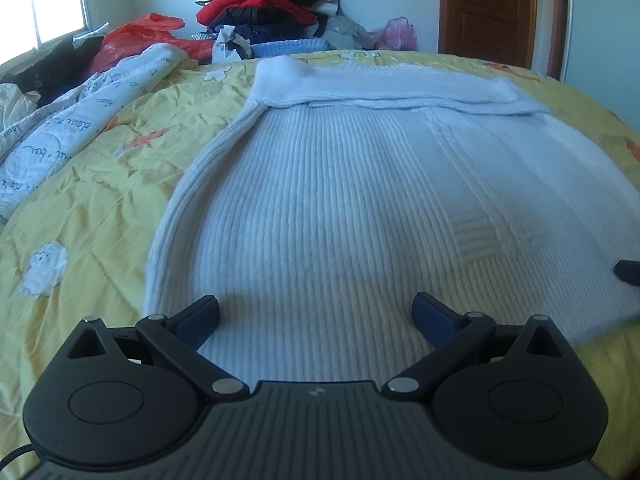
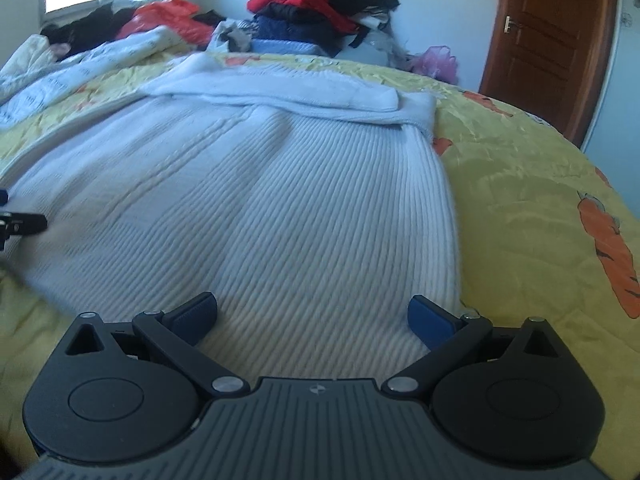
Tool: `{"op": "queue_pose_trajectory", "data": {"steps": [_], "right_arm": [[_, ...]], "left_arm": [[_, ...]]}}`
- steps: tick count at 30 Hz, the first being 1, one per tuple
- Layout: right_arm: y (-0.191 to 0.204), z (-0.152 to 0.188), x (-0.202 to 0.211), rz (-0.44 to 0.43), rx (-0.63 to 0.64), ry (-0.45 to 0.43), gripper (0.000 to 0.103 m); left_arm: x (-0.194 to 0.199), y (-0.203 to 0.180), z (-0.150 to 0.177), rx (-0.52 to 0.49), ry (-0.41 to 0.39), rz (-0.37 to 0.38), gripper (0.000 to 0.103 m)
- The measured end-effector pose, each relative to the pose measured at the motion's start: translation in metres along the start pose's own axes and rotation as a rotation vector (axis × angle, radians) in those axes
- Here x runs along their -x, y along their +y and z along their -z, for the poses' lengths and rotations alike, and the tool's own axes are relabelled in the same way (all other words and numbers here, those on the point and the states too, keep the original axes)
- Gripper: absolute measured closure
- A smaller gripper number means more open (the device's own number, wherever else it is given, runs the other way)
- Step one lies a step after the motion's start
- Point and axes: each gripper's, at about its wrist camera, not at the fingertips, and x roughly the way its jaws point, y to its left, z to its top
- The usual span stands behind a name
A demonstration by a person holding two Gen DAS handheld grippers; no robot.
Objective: Fold small clothes
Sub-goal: 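Move both open grippers toward the sweater hem, then close both grippers on the hem of the white sweater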
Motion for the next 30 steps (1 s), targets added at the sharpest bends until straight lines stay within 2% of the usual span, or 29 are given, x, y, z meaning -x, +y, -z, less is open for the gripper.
{"op": "queue_pose_trajectory", "data": {"steps": [7, 10, 12, 14, 16, 18, 20, 21, 23, 27, 30], "right_arm": [[0.0, 0.013, 0.02, -0.024, 0.043, 0.032, 0.0], [-0.001, 0.01, 0.027, -0.048, 0.059, 0.088, 0.0], [-0.007, 0.004, 0.034, -0.085, 0.055, 0.118, 0.006], [-0.028, -0.005, 0.043, -0.123, -0.034, 0.11, 0.006], [-0.054, -0.012, 0.045, -0.172, -0.166, 0.113, 0.006], [-0.084, -0.016, 0.039, -0.224, -0.323, 0.138, 0.011], [-0.105, -0.015, 0.024, -0.295, -0.426, 0.195, 0.016], [-0.111, -0.014, 0.018, -0.323, -0.454, 0.211, 0.019], [-0.121, -0.01, 0.006, -0.366, -0.508, 0.225, 0.018], [-0.133, -0.013, -0.011, -0.447, -0.604, 0.233, 0.018], [-0.13, -0.02, -0.022, -0.526, -0.628, 0.265, 0.019]], "left_arm": [[0.013, 0.011, 0.01, 0.006, 0.018, 0.009, 0.0], [0.019, 0.012, 0.009, -0.016, 0.025, 0.0, 0.0], [0.025, 0.017, 0.005, -0.048, 0.005, -0.021, 0.0], [0.03, 0.029, 0.001, -0.046, -0.022, -0.044, 0.0], [0.03, 0.05, -0.005, 0.018, -0.023, -0.033, 0.0], [0.024, 0.07, -0.01, 0.125, 0.01, 0.006, 0.0], [0.012, 0.093, -0.012, 0.277, 0.076, 0.092, 0.0], [0.008, 0.102, -0.011, 0.335, 0.099, 0.134, 0.0], [-0.001, 0.118, -0.007, 0.468, 0.138, 0.223, 0.0], [-0.008, 0.139, -0.007, 0.621, 0.141, 0.34, 0.001], [-0.023, 0.154, -0.011, 0.748, 0.206, 0.503, 0.001]]}}
